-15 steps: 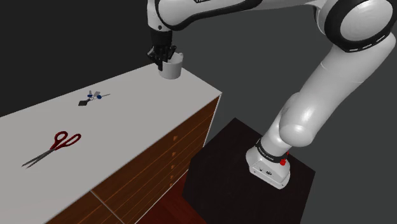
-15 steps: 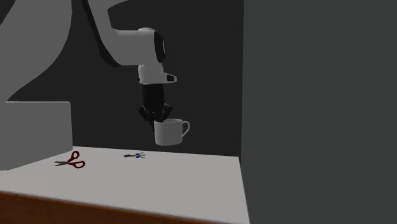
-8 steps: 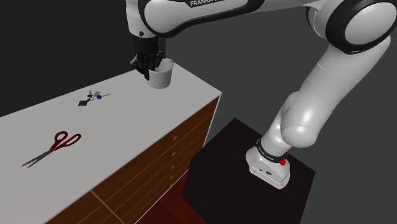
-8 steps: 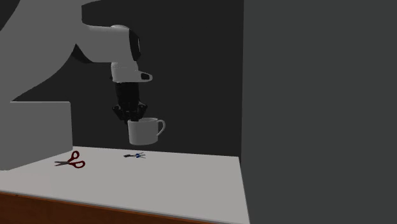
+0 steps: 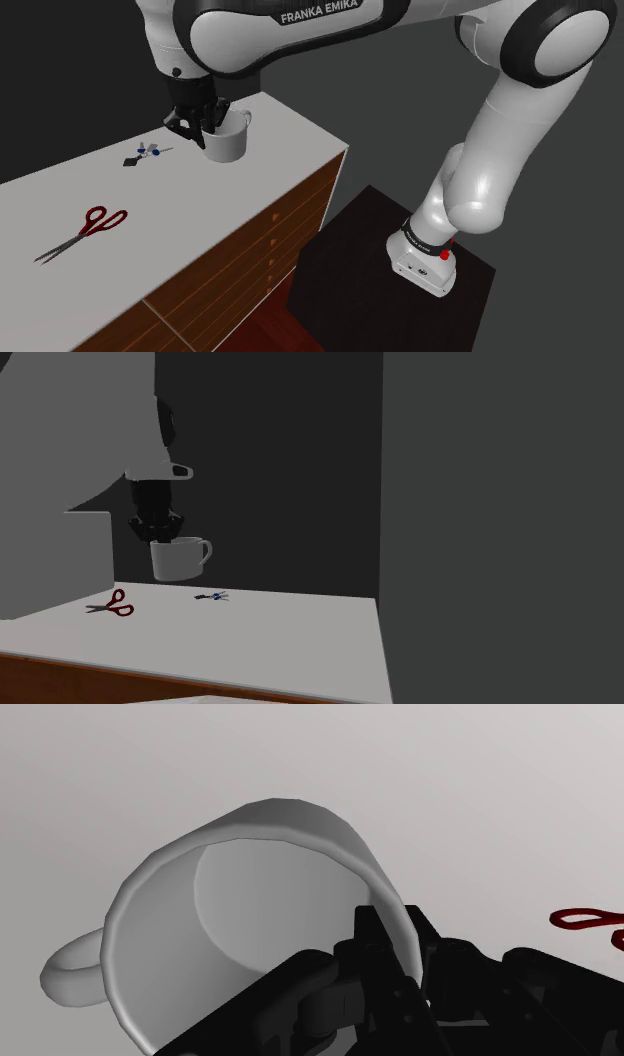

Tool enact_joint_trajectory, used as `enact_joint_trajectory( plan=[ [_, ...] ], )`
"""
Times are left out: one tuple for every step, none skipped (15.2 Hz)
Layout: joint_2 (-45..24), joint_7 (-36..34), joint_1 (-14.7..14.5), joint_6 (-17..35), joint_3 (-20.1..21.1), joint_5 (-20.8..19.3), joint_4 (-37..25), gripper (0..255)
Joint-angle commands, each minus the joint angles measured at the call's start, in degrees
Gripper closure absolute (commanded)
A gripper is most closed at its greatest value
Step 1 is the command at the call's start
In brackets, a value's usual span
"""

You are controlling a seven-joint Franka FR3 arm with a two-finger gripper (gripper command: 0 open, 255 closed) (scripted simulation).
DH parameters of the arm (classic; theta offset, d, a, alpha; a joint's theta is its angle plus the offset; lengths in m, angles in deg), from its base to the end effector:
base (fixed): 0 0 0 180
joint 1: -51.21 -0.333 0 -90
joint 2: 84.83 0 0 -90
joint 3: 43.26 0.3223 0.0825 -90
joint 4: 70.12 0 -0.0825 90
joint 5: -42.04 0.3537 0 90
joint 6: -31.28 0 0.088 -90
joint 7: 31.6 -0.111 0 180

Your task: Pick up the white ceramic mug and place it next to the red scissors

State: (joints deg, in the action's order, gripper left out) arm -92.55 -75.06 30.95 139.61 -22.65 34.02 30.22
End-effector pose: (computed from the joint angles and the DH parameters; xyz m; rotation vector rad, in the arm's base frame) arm 0.4477 0.3601 0.5044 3.0856 -0.0083 0.1051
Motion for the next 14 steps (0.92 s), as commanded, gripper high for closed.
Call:
enact_joint_trajectory(
  plan=[
    [-1.97, -3.12, -1.79, -0.56, 1.1, -0.92, -2.1, 255],
    [-3.08, -4.51, -2.7, -1.09, 1.58, -1.42, -3.5, 255],
    [-4.24, -5.89, -3.64, -1.66, 2.04, -1.95, -4.98, 255],
    [-5.46, -7.24, -4.63, -2.26, 2.44, -2.49, -6.56, 255],
    [-6.75, -8.58, -5.65, -2.91, 2.83, -3.07, -8.23, 255],
    [-8.09, -9.9, -6.71, -3.6, 3.18, -3.67, -10.0, 255],
    [-9.5, -11.18, -7.81, -4.34, 3.49, -4.28, -11.87, 255],
    [-11.08, -12.52, -9.04, -5.19, 3.79, -4.96, -14.01, 255],
    [-11.12, -12.61, -9.04, -4.44, 3.71, -5.0, -13.3, 255],
    [-11.17, -12.7, -9.01, -3.71, 3.66, -5.05, -12.61, 255],
    [-11.23, -12.8, -8.97, -2.97, 3.63, -5.11, -11.92, 255],
    [-11.33, -12.9, -8.94, -2.25, 3.59, -5.18, -11.29, 255],
    [-11.43, -13.01, -8.91, -1.54, 3.55, -5.26, -10.65, 255],
    [-11.55, -13.12, -8.89, -0.82, 3.52, -5.35, -10.04, 255]
  ],
)
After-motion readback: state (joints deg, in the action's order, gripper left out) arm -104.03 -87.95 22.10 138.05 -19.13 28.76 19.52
